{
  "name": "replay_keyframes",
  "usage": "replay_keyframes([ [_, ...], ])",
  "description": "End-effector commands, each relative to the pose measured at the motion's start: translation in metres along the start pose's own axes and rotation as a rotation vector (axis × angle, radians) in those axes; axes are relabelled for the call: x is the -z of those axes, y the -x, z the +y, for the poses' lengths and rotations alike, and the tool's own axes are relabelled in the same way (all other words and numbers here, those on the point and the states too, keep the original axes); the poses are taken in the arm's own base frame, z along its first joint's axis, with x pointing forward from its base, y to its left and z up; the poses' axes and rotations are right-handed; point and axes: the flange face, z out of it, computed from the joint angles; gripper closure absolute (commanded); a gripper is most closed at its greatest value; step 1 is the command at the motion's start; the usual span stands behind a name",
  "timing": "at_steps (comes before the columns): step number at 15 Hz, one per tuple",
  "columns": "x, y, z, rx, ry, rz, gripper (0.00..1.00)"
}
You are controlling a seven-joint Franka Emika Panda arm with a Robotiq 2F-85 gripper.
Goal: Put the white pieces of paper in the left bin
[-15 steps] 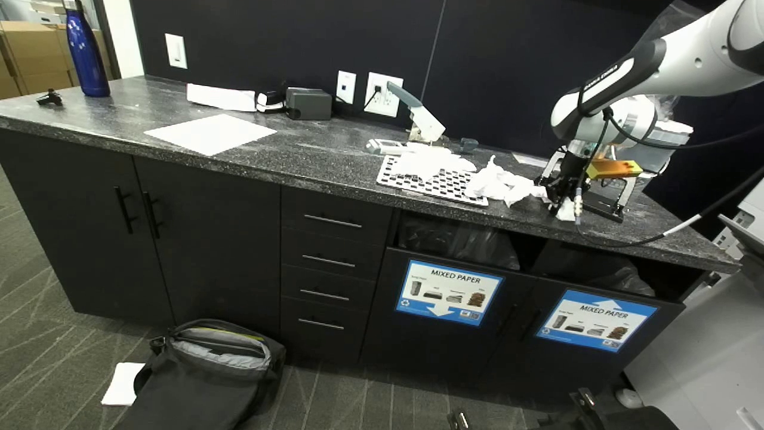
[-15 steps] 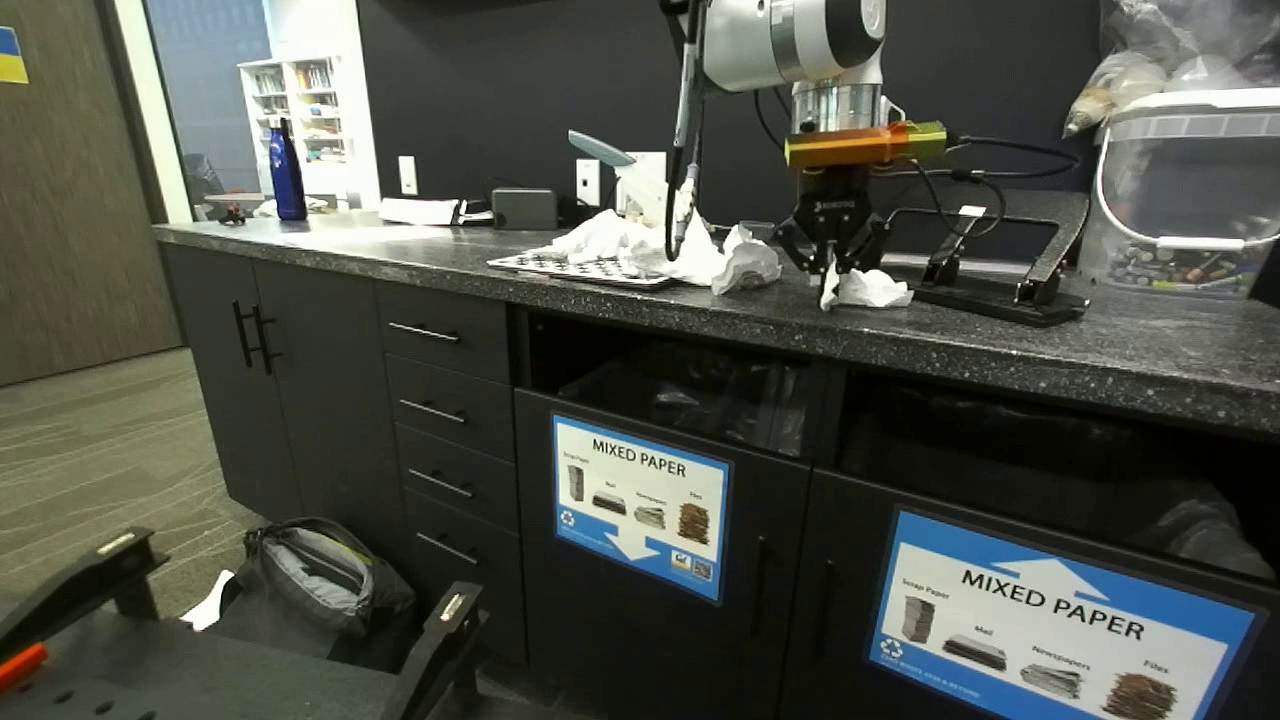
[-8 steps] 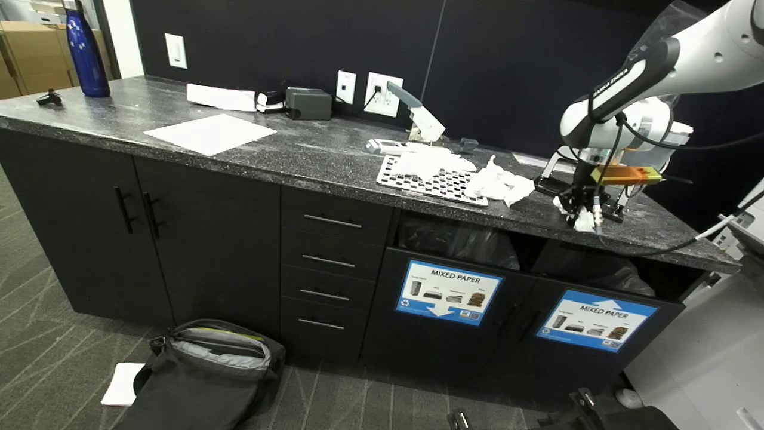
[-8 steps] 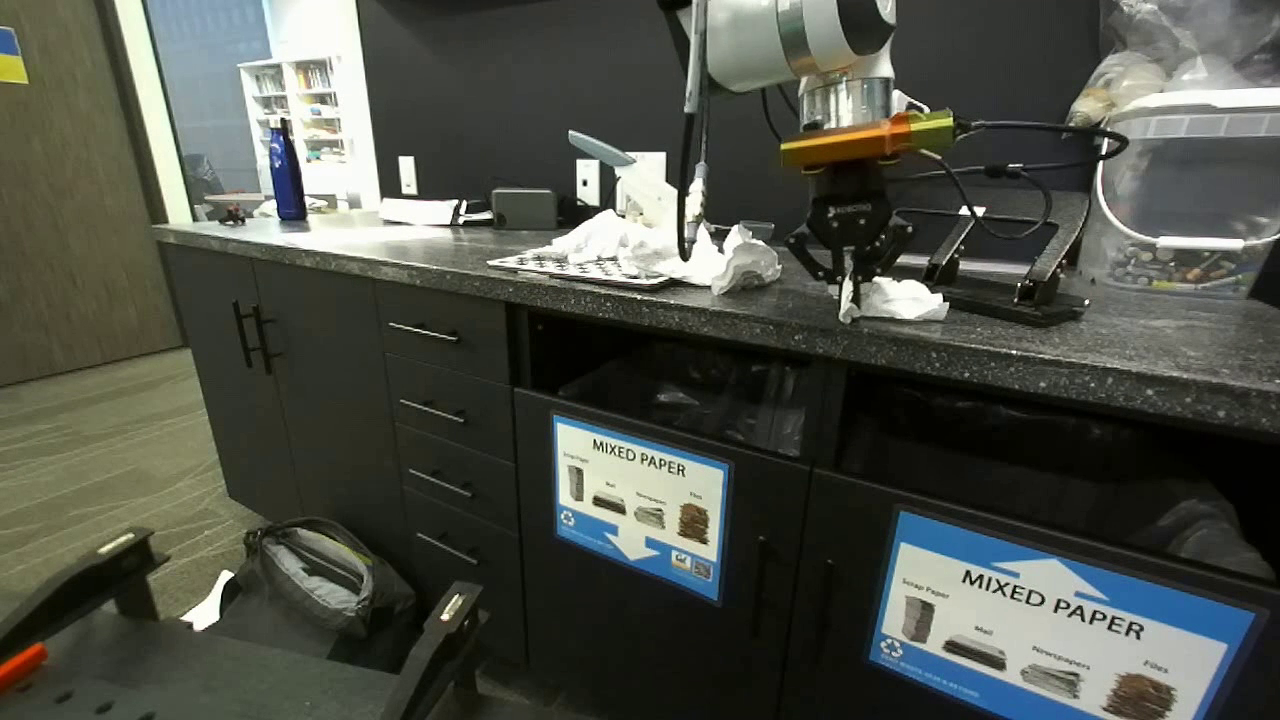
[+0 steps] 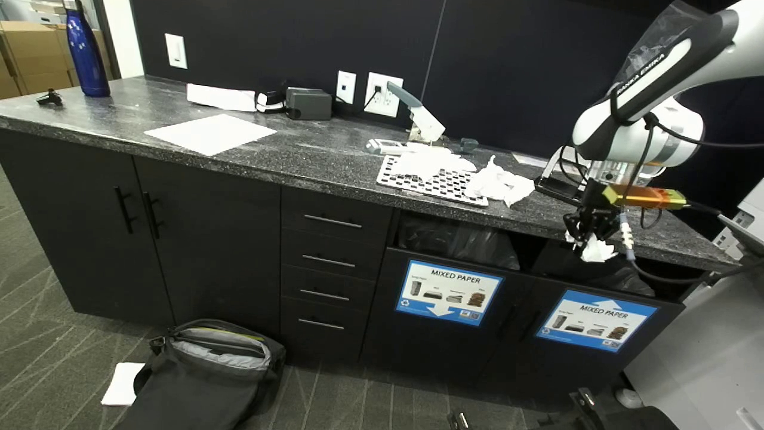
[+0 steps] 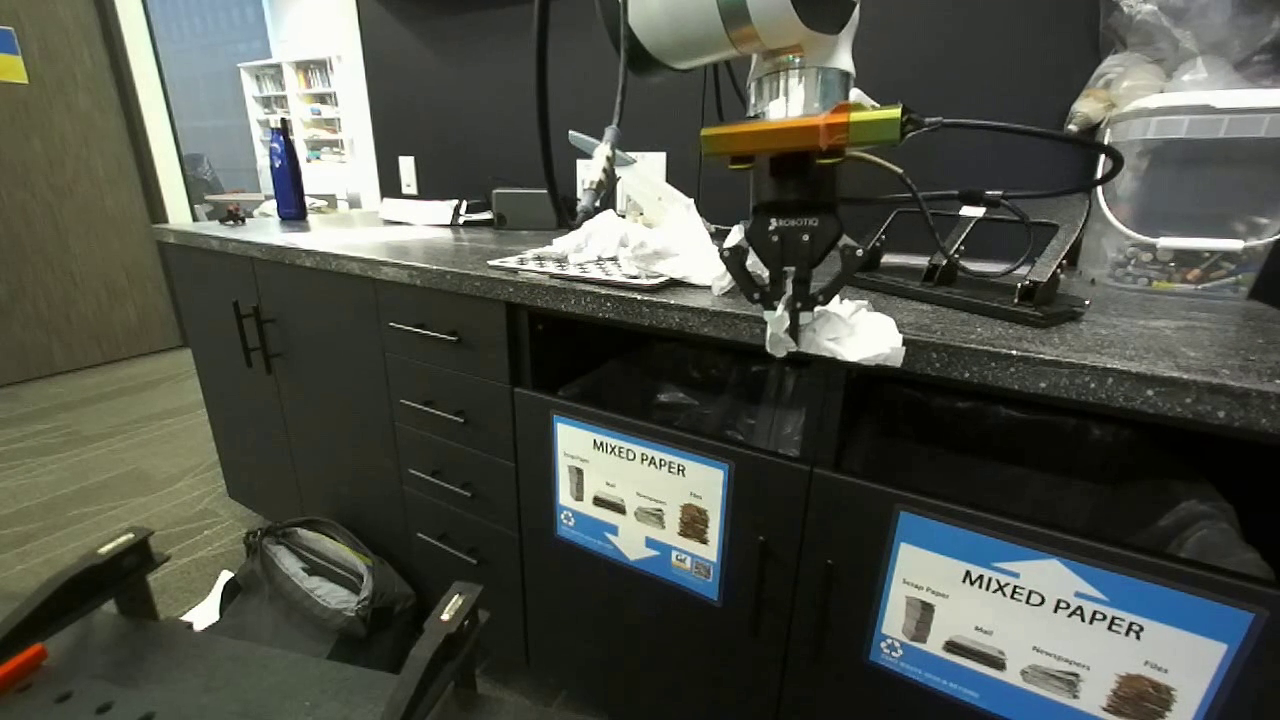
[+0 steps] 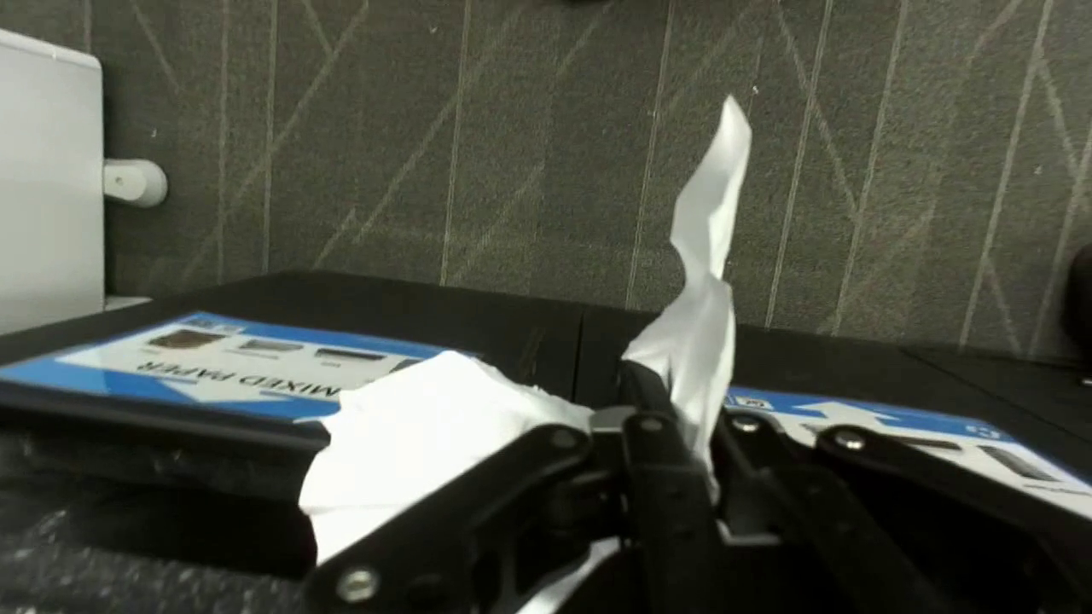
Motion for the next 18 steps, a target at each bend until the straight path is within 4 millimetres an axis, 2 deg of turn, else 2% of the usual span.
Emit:
replay_keyframes([
  [1,-0.019,0.058,-0.032,-0.023,-0.021,0.021,0.93],
  [5,-0.075,0.108,-0.086,0.066,-0.044,0.000,0.93],
  [7,-0.097,0.113,-0.115,0.108,-0.048,0.024,0.93],
  [10,-0.110,0.101,-0.150,0.152,-0.051,0.130,0.93],
  [13,-0.111,0.078,-0.178,0.166,-0.057,0.322,0.93],
  [16,-0.118,0.061,-0.190,0.165,-0.061,0.478,0.93],
  [18,-0.127,0.050,-0.191,0.155,-0.053,0.566,0.93],
])
